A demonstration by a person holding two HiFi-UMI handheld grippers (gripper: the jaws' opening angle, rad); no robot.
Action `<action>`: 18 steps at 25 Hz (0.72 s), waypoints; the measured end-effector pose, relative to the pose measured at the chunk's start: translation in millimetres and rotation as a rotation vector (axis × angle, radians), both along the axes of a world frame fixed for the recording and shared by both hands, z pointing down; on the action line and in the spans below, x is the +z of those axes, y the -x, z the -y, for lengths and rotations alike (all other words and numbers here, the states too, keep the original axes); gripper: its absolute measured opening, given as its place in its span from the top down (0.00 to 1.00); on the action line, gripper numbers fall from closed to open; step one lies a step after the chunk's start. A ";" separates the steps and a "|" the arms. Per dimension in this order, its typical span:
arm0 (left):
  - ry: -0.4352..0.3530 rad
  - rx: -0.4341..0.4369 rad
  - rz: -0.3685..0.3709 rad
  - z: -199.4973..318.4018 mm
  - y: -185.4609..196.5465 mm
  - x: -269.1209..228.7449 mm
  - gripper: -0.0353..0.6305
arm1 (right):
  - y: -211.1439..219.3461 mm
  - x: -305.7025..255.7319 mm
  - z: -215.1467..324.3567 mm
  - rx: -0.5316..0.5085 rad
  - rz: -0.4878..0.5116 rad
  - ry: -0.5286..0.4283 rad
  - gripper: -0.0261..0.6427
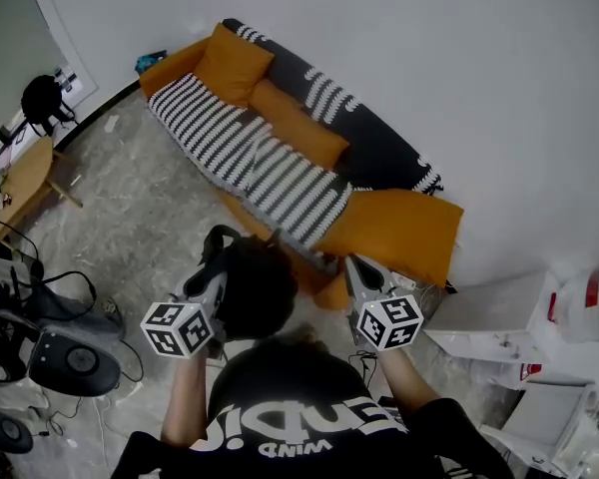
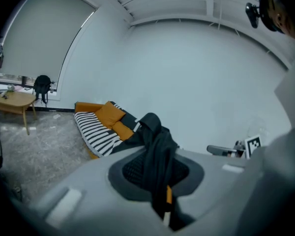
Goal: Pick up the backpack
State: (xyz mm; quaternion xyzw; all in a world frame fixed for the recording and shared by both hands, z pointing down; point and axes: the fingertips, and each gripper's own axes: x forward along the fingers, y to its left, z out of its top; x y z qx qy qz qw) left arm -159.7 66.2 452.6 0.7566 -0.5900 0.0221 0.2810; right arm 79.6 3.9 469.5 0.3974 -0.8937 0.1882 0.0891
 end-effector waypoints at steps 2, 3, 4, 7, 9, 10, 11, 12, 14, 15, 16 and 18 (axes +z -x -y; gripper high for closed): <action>-0.006 0.002 0.002 1.8 -1.5 -1.1 0.88 | -0.1 1.2 -0.9 -0.005 -0.004 -0.002 0.96; -0.007 0.002 0.003 2.2 -1.7 -1.1 0.88 | 0.0 2.3 -1.8 -0.009 -0.008 -0.003 0.96; -0.007 0.002 0.004 2.7 -1.9 -0.8 0.88 | 0.3 3.4 -2.6 -0.013 -0.011 -0.003 0.96; -0.006 0.006 0.004 5.3 -5.3 0.6 0.88 | -1.4 6.0 -2.6 -0.018 -0.013 -0.002 0.96; -0.003 0.007 0.003 7.0 -8.1 1.2 0.88 | -3.8 5.6 -1.1 -0.015 -0.009 -0.002 0.96; -0.002 0.007 0.002 7.7 -9.0 1.3 0.88 | -4.8 5.0 -0.3 -0.014 -0.008 -0.004 0.96; -0.001 0.007 0.001 8.4 -9.7 1.3 0.88 | -5.7 4.3 0.6 -0.014 -0.007 -0.005 0.96; 0.000 0.006 -0.001 9.0 -10.4 1.4 0.88 | -6.7 3.7 1.3 -0.013 -0.007 -0.006 0.96; 0.000 0.003 -0.005 10.4 -11.7 1.4 0.88 | -9.1 3.5 2.7 -0.011 -0.006 -0.005 0.96; 0.000 0.002 -0.004 11.2 -12.2 1.4 0.88 | -10.2 3.6 3.3 -0.010 -0.006 -0.005 0.96; 0.001 0.003 -0.002 12.1 -12.7 1.3 0.88 | -11.1 3.7 3.9 -0.009 -0.006 -0.004 0.96; 0.001 0.006 0.001 13.3 -13.3 1.2 0.88 | -12.0 3.8 4.5 -0.007 -0.008 -0.003 0.96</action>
